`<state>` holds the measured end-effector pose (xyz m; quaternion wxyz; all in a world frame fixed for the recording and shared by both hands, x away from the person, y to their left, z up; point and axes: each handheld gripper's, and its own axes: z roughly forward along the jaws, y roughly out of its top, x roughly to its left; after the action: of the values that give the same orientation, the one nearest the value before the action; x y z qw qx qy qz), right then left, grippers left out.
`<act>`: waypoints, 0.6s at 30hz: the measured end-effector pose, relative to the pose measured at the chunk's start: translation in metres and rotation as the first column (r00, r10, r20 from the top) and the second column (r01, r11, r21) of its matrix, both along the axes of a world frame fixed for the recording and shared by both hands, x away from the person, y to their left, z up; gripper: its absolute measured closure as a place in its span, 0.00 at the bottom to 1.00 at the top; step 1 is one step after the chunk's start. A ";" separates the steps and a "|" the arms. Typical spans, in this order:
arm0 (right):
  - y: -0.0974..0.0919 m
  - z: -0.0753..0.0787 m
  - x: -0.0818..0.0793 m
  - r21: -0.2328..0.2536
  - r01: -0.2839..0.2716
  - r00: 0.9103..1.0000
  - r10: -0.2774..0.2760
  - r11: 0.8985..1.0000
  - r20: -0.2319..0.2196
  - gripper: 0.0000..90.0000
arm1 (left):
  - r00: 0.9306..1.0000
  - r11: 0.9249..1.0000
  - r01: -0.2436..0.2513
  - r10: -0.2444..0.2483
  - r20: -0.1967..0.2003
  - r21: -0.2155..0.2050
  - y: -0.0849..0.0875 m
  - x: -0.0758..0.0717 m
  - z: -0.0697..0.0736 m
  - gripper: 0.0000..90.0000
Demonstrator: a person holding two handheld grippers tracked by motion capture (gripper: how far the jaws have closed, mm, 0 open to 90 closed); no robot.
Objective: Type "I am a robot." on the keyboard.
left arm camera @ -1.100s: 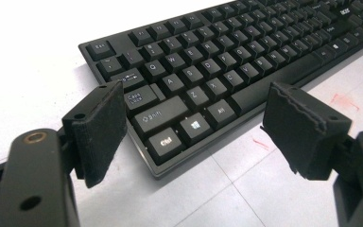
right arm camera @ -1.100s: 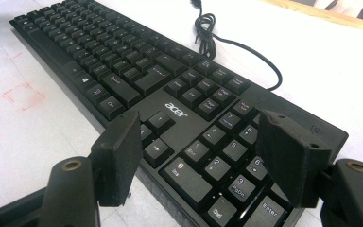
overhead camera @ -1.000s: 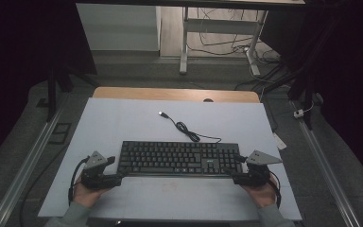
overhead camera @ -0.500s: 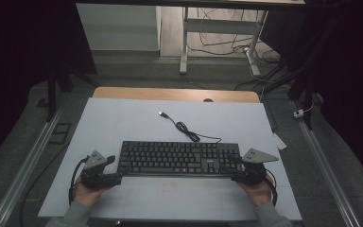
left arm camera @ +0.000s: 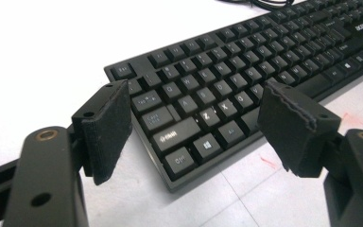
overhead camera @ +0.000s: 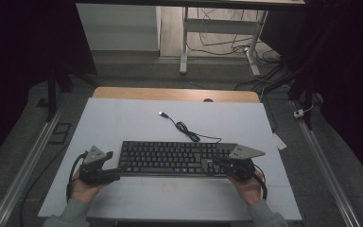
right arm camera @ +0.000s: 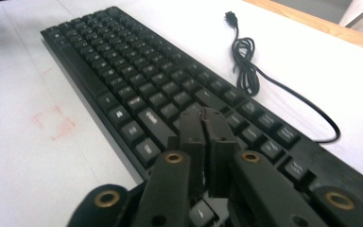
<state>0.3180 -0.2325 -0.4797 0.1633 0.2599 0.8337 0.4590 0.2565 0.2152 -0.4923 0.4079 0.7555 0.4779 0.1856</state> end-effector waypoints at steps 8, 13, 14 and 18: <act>0.026 0.007 0.008 0.015 -0.035 0.999 0.035 0.999 0.007 1.00 | 1.000 1.000 0.022 -0.023 0.013 0.020 -0.006 0.010 0.007 0.34; 0.045 0.008 0.012 0.016 -0.049 0.999 0.049 0.999 0.007 0.99 | 0.999 0.999 0.038 -0.038 0.004 0.028 -0.007 0.013 0.001 0.39; 0.049 0.008 0.013 0.025 -0.054 0.999 0.054 0.998 0.005 0.99 | 0.999 0.999 0.037 -0.037 0.001 0.027 -0.007 0.014 0.000 0.39; 0.061 0.009 0.015 0.036 -0.059 0.998 0.059 0.998 0.007 1.00 | 0.999 0.999 0.037 -0.037 -0.008 0.030 -0.004 0.016 -0.004 0.42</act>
<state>0.3329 -0.1719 -0.4705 0.1472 0.2366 0.8321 0.4795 0.2728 0.2116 -0.4959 0.3982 0.7709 0.4625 0.1824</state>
